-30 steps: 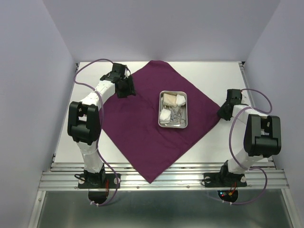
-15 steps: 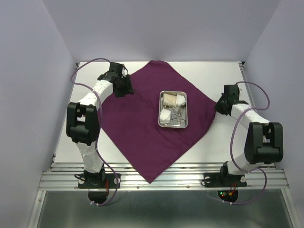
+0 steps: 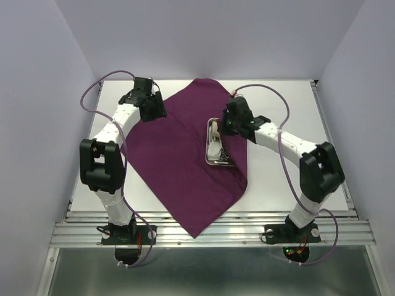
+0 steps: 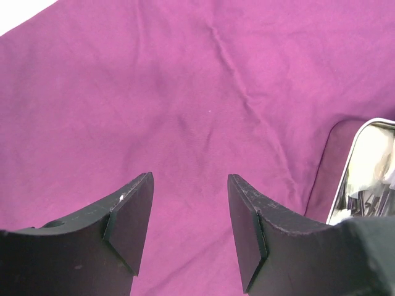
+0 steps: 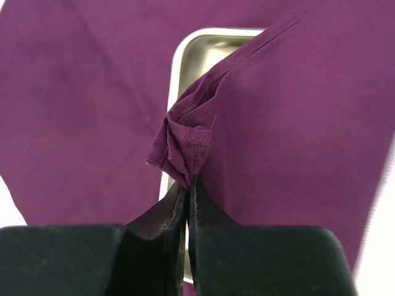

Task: Prepare the surgical pack
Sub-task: Pack the surgical kit at the center of the board.

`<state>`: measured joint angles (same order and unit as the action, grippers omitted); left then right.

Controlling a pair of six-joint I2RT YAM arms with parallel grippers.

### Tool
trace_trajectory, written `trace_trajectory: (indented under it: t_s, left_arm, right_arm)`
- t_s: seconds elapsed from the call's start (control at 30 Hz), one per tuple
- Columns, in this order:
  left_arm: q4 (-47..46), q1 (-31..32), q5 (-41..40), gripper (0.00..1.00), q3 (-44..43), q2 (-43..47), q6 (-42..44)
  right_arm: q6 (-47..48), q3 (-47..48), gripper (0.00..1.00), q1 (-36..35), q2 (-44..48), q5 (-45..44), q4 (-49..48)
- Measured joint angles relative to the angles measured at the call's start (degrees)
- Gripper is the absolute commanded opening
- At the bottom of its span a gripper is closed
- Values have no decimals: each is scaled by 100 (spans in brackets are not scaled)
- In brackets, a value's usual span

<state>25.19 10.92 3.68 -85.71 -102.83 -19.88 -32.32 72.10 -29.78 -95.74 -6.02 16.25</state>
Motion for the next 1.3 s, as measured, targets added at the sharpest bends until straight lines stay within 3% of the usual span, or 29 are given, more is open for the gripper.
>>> trace_trajectory:
  t_s: [0.3, 0.87, 0.97, 1.1, 1.2, 1.3]
  left_arm:
    - [-94, 22, 219, 62, 328, 92, -4]
    - [-367, 24, 918, 62, 573, 90, -76]
    - [-391, 22, 966, 62, 586, 90, -94]
    - [-444, 24, 1014, 63, 625, 90, -118]
    - [-439, 22, 1060, 63, 662, 90, -142]
    - [-455, 24, 1097, 65, 662, 90, -157]
  right_arm:
    - [-2, 890, 1, -706, -1246, -17, 190]
    - [26, 1451, 2, -951, -1569, -9, 426]
    - [35, 1513, 15, -986, -1637, 17, 435]
    - [55, 1563, 24, -1003, -1729, 79, 433]
    - [48, 1639, 38, -1005, -1829, 146, 431]
    - [33, 1674, 42, -1012, -1888, 240, 413]
